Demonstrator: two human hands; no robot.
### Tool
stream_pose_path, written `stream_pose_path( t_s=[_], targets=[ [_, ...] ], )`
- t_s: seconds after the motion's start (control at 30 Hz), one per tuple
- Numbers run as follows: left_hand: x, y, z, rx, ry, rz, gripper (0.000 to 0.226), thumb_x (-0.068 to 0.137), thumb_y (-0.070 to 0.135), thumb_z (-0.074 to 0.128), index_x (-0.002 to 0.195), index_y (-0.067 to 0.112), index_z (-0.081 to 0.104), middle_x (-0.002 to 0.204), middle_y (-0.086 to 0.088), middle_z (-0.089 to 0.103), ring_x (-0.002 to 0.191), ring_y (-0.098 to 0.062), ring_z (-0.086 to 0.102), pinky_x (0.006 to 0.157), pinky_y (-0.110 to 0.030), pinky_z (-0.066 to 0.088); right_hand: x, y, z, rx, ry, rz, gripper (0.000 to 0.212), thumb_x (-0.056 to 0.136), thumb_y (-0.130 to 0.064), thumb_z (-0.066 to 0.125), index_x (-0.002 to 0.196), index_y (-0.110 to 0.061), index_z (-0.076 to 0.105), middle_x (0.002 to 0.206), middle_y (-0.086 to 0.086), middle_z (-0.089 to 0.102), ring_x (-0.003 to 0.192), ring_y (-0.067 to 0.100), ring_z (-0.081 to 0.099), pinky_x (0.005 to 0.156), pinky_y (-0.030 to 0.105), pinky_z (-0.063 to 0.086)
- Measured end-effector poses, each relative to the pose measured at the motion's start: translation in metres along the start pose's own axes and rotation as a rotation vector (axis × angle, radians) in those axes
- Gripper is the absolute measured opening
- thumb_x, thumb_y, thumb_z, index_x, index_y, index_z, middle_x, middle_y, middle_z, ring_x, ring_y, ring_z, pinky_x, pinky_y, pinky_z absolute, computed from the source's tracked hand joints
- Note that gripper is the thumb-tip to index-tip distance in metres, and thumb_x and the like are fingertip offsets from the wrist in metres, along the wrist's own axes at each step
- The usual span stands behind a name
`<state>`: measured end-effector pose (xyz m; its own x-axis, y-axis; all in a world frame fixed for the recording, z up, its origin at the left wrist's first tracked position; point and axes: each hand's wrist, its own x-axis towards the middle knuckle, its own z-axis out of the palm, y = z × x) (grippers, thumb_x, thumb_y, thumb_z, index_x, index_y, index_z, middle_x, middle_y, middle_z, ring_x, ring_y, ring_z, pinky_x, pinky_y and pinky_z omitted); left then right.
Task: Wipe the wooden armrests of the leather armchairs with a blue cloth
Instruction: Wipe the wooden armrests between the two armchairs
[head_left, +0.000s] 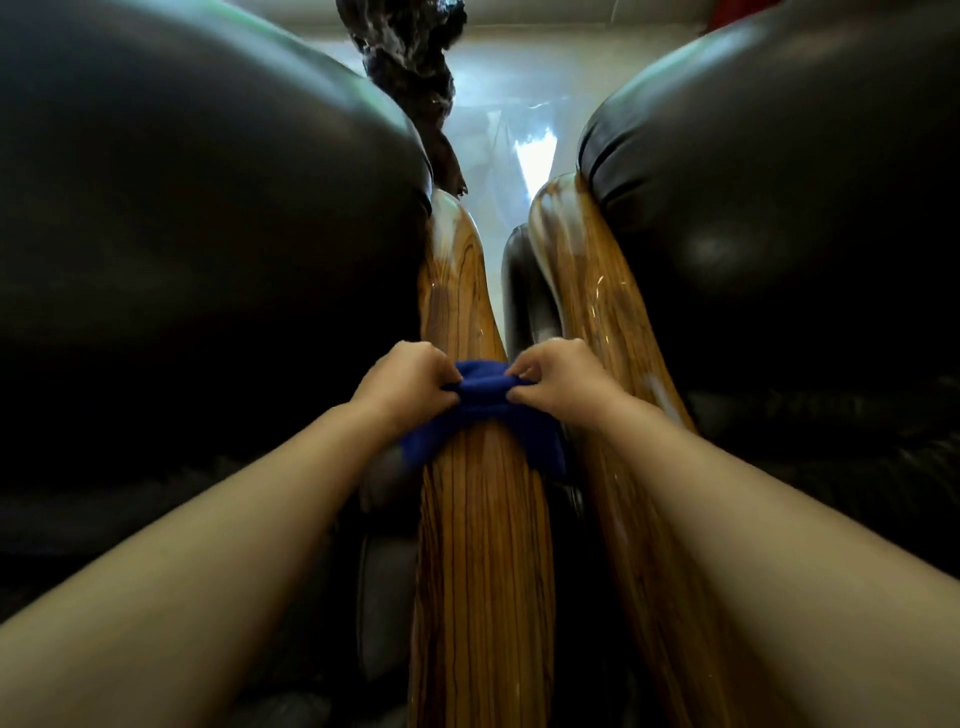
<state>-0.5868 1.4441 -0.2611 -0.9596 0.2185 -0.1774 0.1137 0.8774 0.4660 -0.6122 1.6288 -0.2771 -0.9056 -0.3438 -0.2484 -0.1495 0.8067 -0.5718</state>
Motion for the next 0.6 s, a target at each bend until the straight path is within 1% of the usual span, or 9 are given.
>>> stream_pose_path(
  t_s=[0.07,0.17,0.3,0.37,0.47,0.53,0.6],
  targets=[
    [-0.011,0.014,-0.024,-0.071,-0.090,-0.010,0.019,0.079,0.016,0.067,0.098,0.014,0.070,0.093,-0.001,0.068,0.086,-0.012,0.062,0.079,-0.029,0.052,-0.019,-0.011,-0.022,0.020,-0.052,0.011,0.018,0.077,-0.019,0.070,0.094,-0.022,0.065,0.081,-0.013,0.057,0.082,0.007,0.060,0.062,0.016,0.043],
    [-0.030,0.040,-0.059,-0.165,-0.091,-0.023,0.018,0.076,0.016,0.070,0.094,0.014,0.070,0.090,0.001,0.068,0.085,-0.011,0.063,0.077,-0.026,0.054,-0.050,-0.034,-0.058,0.049,-0.040,-0.005,0.013,0.077,-0.019,0.071,0.085,-0.025,0.062,0.077,-0.012,0.057,0.073,0.002,0.058,0.057,0.014,0.042],
    [-0.056,0.077,-0.103,-0.294,-0.064,-0.021,0.012,0.073,0.016,0.073,0.084,0.020,0.068,0.083,0.005,0.067,0.082,-0.009,0.063,0.072,-0.023,0.053,-0.096,-0.064,-0.112,0.055,0.022,-0.025,0.015,0.075,-0.021,0.073,0.089,-0.019,0.066,0.081,-0.009,0.061,0.078,0.006,0.060,0.064,0.019,0.048],
    [-0.069,0.096,-0.119,-0.328,-0.050,-0.006,0.013,0.072,0.014,0.073,0.081,0.021,0.067,0.080,0.006,0.066,0.080,-0.009,0.062,0.069,-0.020,0.050,-0.118,-0.076,-0.135,0.036,0.048,-0.032,0.014,0.075,-0.022,0.072,0.088,-0.020,0.066,0.078,-0.011,0.059,0.075,0.004,0.057,0.061,0.016,0.045],
    [-0.085,0.127,-0.135,-0.348,-0.035,0.014,0.014,0.072,0.012,0.073,0.084,0.017,0.068,0.080,0.003,0.067,0.080,-0.011,0.063,0.072,-0.023,0.050,-0.150,-0.085,-0.166,0.021,0.081,-0.040,0.015,0.075,-0.021,0.073,0.089,-0.021,0.067,0.076,-0.012,0.057,0.073,0.004,0.056,0.058,0.015,0.041],
    [-0.095,0.150,-0.140,-0.321,-0.019,0.038,0.015,0.071,0.012,0.073,0.084,0.016,0.068,0.077,0.006,0.064,0.078,-0.011,0.061,0.071,-0.022,0.050,-0.170,-0.084,-0.182,0.017,0.097,-0.051,0.016,0.075,-0.021,0.073,0.090,-0.019,0.068,0.079,-0.009,0.060,0.076,0.007,0.059,0.060,0.016,0.044],
    [-0.102,0.173,-0.140,-0.308,-0.017,0.054,0.014,0.071,0.013,0.073,0.084,0.016,0.067,0.079,0.005,0.065,0.079,-0.012,0.062,0.072,-0.024,0.052,-0.188,-0.077,-0.196,0.006,0.112,-0.061,0.018,0.074,-0.020,0.073,0.092,-0.018,0.068,0.084,-0.005,0.064,0.079,0.010,0.061,0.065,0.019,0.048]
  ],
)
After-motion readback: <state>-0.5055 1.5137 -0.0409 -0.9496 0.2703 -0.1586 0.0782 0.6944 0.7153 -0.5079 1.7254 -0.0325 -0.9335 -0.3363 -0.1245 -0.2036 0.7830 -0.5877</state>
